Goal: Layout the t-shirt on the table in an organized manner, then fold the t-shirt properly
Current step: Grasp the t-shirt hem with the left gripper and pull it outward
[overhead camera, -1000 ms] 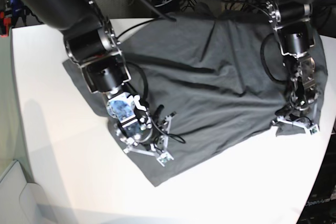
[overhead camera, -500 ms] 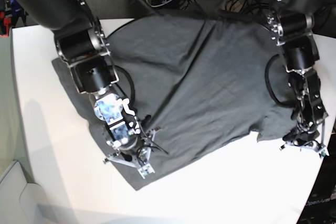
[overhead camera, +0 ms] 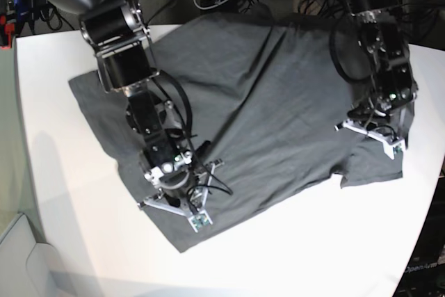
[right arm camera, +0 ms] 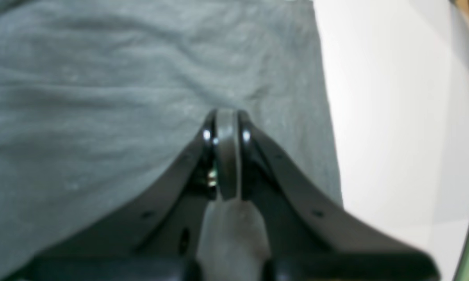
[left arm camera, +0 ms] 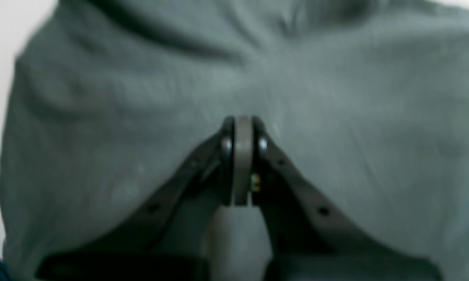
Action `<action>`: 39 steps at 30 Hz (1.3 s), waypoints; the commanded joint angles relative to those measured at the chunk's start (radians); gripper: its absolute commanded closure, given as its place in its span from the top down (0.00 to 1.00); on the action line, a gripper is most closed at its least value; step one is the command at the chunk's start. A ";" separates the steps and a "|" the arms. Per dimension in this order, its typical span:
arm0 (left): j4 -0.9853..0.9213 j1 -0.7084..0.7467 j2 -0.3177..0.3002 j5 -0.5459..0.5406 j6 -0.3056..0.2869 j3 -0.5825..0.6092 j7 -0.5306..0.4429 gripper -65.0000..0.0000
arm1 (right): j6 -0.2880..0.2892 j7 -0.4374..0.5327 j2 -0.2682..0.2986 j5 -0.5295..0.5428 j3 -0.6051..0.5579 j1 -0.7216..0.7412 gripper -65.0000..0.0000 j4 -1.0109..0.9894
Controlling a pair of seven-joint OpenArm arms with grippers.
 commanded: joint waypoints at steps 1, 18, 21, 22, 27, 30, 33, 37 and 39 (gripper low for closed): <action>0.061 0.007 -0.015 0.009 0.007 -0.005 0.005 0.00 | -0.004 0.012 -0.003 -0.004 0.002 0.027 0.00 0.024; -0.080 0.077 -0.078 0.010 0.006 -0.202 -0.095 0.00 | -0.004 -0.048 -0.002 -0.002 0.005 -0.004 0.00 0.028; -0.173 0.029 -0.095 0.010 0.006 -0.203 -0.126 0.00 | -0.004 -0.048 0.000 -0.004 0.005 -0.004 0.00 0.028; -0.207 0.015 -0.102 0.010 0.006 -0.202 -0.139 0.00 | -0.004 -0.048 0.000 -0.004 0.005 -0.004 0.00 0.028; -0.333 -0.034 -0.122 0.010 0.006 -0.203 -0.202 0.00 | -0.004 -0.085 0.024 0.001 0.006 -0.004 0.00 0.028; -0.414 -0.065 -0.133 0.010 0.006 -0.200 -0.251 0.00 | -0.004 -0.089 0.030 -0.004 0.006 -0.004 0.00 0.028; -0.509 -0.106 -0.137 0.010 0.006 -0.200 -0.304 0.00 | -0.004 -0.089 0.058 0.001 0.008 -0.004 0.00 0.028; -0.627 -0.184 -0.139 0.010 0.006 -0.168 -0.380 0.00 | -0.004 -0.089 0.078 -0.001 0.008 -0.009 0.00 0.028; -0.686 -0.230 -0.148 0.010 0.006 -0.093 -0.423 0.00 | -0.004 -0.089 0.093 0.001 0.008 -0.018 0.00 0.028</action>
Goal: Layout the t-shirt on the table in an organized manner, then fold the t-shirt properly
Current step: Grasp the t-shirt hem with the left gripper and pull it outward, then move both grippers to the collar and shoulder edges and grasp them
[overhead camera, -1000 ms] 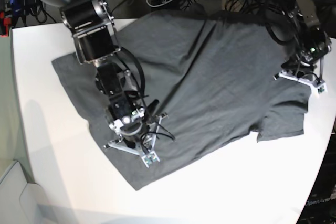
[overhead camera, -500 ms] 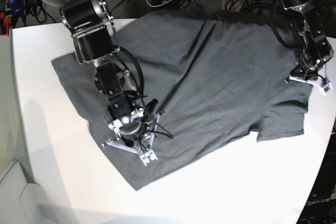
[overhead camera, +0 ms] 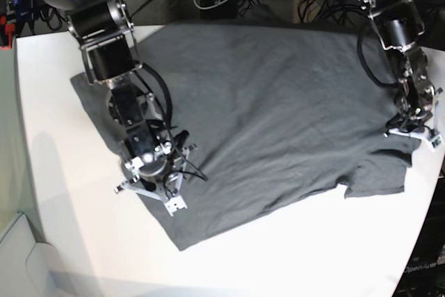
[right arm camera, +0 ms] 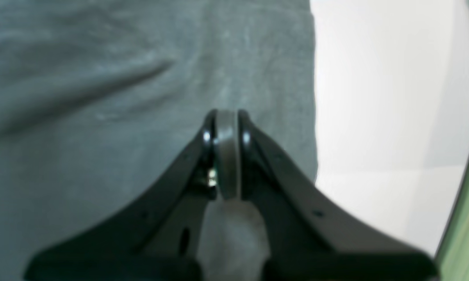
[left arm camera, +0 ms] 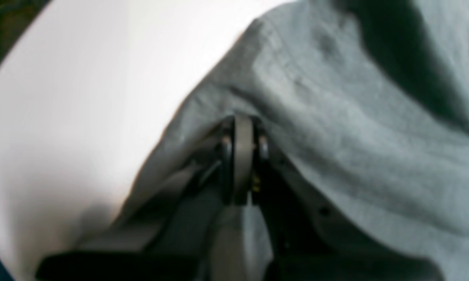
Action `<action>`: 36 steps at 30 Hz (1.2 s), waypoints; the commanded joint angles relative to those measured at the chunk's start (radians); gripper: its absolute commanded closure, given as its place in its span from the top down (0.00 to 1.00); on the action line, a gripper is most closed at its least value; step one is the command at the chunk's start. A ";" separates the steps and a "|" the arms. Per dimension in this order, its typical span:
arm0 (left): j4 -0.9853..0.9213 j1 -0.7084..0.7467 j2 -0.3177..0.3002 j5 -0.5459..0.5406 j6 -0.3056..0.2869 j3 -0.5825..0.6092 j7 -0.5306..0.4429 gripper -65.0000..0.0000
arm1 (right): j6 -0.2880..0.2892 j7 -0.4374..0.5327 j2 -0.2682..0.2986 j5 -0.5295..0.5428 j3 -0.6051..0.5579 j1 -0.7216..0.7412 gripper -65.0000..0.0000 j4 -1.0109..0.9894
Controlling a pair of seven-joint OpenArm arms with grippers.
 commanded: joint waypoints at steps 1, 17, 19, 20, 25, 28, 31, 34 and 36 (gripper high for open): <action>-0.036 -0.030 0.004 -0.033 -0.026 0.045 0.041 0.00 | -0.004 0.013 0.002 -0.005 0.001 0.021 0.00 0.019; -0.553 -0.420 0.026 -0.034 -0.025 0.263 -0.401 0.00 | -0.004 0.013 0.125 -0.003 0.012 0.002 0.00 0.020; -0.568 -0.455 0.027 -0.034 -0.025 0.261 -0.424 0.00 | -0.002 0.013 0.124 -0.003 0.040 0.002 0.00 0.020; -0.567 -0.466 0.027 -0.034 -0.025 0.261 -0.423 0.00 | -0.002 0.013 0.122 -0.003 0.049 0.002 0.00 0.020; -0.565 -0.535 0.021 -0.034 -0.025 0.256 -0.421 0.00 | 0.059 0.012 0.121 -0.006 0.070 0.002 0.00 0.020; -0.555 -0.541 0.009 -0.040 -0.025 0.253 -0.390 0.00 | 0.106 -0.016 0.119 -0.003 0.070 0.001 0.00 0.033; -0.504 -0.537 -0.008 -0.042 -0.025 0.253 -0.281 0.00 | 0.162 -0.031 0.105 -0.003 0.070 -0.022 0.00 0.091; -0.389 -0.486 -0.013 -0.042 -0.025 0.253 -0.117 0.00 | 0.208 -0.033 0.098 -0.006 0.061 -0.060 0.00 0.179; -0.278 -0.431 -0.019 -0.042 -0.025 0.249 -0.007 0.00 | 0.240 -0.033 0.079 -0.008 0.060 -0.091 0.00 0.238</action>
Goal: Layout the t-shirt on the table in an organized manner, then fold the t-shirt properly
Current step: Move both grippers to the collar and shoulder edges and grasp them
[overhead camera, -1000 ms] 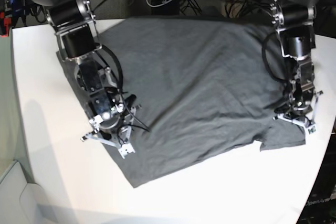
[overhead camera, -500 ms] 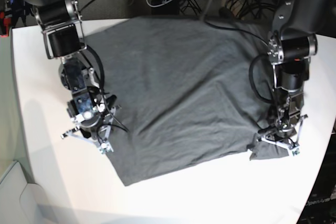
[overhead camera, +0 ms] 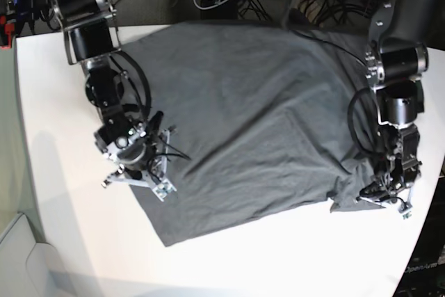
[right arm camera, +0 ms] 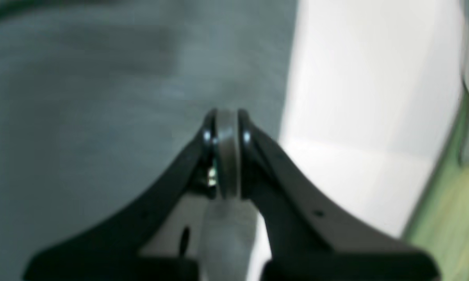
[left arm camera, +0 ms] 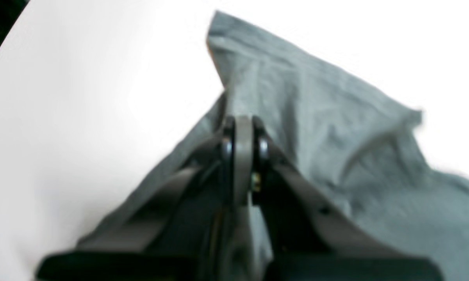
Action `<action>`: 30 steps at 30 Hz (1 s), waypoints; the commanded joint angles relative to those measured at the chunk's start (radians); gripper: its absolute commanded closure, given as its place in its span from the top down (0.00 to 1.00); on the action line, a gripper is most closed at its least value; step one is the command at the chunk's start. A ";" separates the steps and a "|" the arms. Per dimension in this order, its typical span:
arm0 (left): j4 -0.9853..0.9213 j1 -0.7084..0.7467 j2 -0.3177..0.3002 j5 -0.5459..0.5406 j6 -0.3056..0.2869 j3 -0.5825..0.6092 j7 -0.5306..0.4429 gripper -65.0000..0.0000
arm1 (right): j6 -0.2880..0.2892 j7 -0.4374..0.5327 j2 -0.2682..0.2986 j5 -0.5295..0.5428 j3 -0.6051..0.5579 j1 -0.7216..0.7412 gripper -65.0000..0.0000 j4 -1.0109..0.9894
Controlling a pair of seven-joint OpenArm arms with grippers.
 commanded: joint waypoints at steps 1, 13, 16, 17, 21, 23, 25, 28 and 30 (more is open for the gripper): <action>0.071 0.007 -0.019 0.000 -0.003 -0.016 0.024 0.00 | 0.011 0.011 -0.002 -0.005 0.003 0.012 0.00 0.043; 0.773 0.462 0.047 0.007 -0.003 -0.208 0.477 0.00 | 0.060 0.009 -0.001 -0.005 -0.055 -0.209 0.00 0.271; 0.780 0.518 0.071 0.008 -0.003 -0.212 0.471 0.00 | 0.060 0.009 -0.002 -0.005 -0.057 -0.226 0.00 0.262; 0.762 0.524 0.073 0.008 -0.003 -0.212 0.459 0.00 | 0.060 0.009 -0.004 -0.005 -0.060 -0.227 0.00 0.247; 0.658 0.528 0.075 0.008 -0.003 -0.208 0.396 0.00 | 0.060 0.011 -0.004 -0.005 -0.058 -0.219 0.00 0.178; 0.598 0.524 0.073 0.008 -0.003 -0.208 0.354 0.00 | 0.060 0.017 -0.004 -0.005 -0.057 -0.207 0.00 0.144; 0.549 0.519 0.065 0.008 -0.003 -0.208 0.305 0.00 | 0.060 0.017 -0.004 -0.005 -0.054 -0.189 0.00 0.106; 0.449 0.470 0.064 0.010 -0.003 -0.206 0.215 0.00 | 0.056 0.017 -0.004 -0.005 -0.054 -0.146 0.00 0.017; 0.360 0.432 0.064 0.010 -0.003 -0.204 0.163 0.00 | 0.056 0.017 -0.004 -0.005 -0.054 -0.107 0.00 -0.051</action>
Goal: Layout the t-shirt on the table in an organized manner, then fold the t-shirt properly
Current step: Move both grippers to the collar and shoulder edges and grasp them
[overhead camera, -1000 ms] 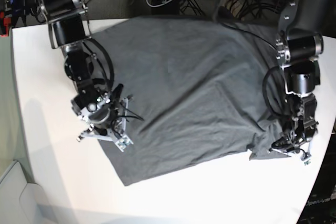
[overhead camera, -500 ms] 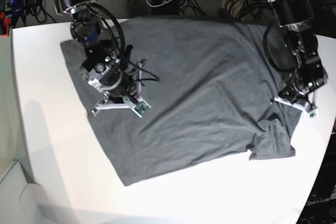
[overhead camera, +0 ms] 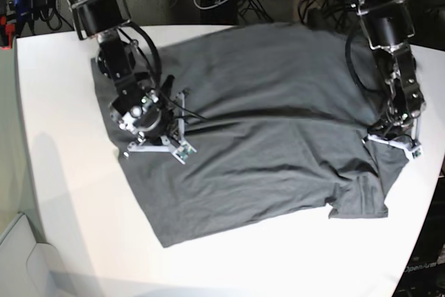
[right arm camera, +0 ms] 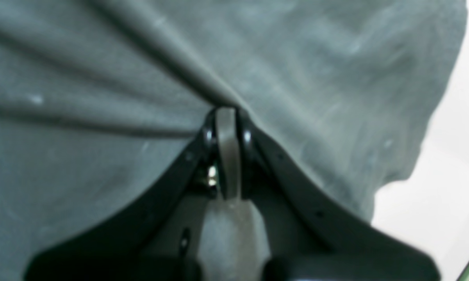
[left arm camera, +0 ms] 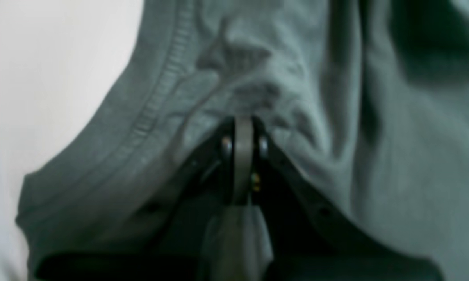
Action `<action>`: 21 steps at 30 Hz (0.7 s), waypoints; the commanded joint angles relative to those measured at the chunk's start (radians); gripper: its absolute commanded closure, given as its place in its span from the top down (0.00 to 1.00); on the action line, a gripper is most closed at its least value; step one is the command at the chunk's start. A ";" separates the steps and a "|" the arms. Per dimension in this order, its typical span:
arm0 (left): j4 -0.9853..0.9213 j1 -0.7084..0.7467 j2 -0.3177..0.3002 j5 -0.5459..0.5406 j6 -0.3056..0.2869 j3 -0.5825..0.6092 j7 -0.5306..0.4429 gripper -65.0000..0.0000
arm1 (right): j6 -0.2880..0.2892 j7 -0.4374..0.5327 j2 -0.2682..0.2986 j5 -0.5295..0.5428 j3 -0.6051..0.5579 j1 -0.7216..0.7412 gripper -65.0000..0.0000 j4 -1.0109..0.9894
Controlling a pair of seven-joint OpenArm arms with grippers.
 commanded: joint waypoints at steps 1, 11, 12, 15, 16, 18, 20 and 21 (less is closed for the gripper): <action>-0.057 -0.009 0.005 -0.001 0.004 0.003 0.061 0.00 | -0.003 -0.044 0.004 -0.015 0.005 0.023 0.00 -0.036; -0.307 -0.240 0.013 -0.003 0.002 0.178 -0.166 0.00 | -0.004 -0.044 0.007 -0.015 0.005 0.209 0.00 -0.281; -0.314 -0.262 0.013 -0.003 0.002 0.197 -0.185 0.00 | -0.004 -0.044 0.007 -0.015 0.005 0.221 0.00 -0.286; -0.330 -0.322 0.015 -0.003 0.002 0.229 -0.217 0.00 | -0.004 -0.044 0.005 -0.015 0.005 0.249 0.00 -0.280; -0.322 -0.339 0.015 -0.004 0.002 0.231 -0.217 0.00 | -0.004 -0.046 0.005 -0.015 0.005 0.258 0.00 -0.260; -0.307 -0.371 0.008 -0.004 0.002 0.231 -0.217 0.00 | -0.004 -0.047 0.008 -0.015 0.008 0.262 0.00 -0.200; -0.284 -0.392 0.007 -0.004 0.002 0.231 -0.209 0.00 | -0.004 -0.050 0.019 -0.016 0.043 0.258 0.00 -0.123; -0.262 -0.392 0.005 -0.004 0.002 0.231 -0.186 0.00 | -0.004 -0.052 0.022 -0.016 0.062 0.253 0.00 -0.080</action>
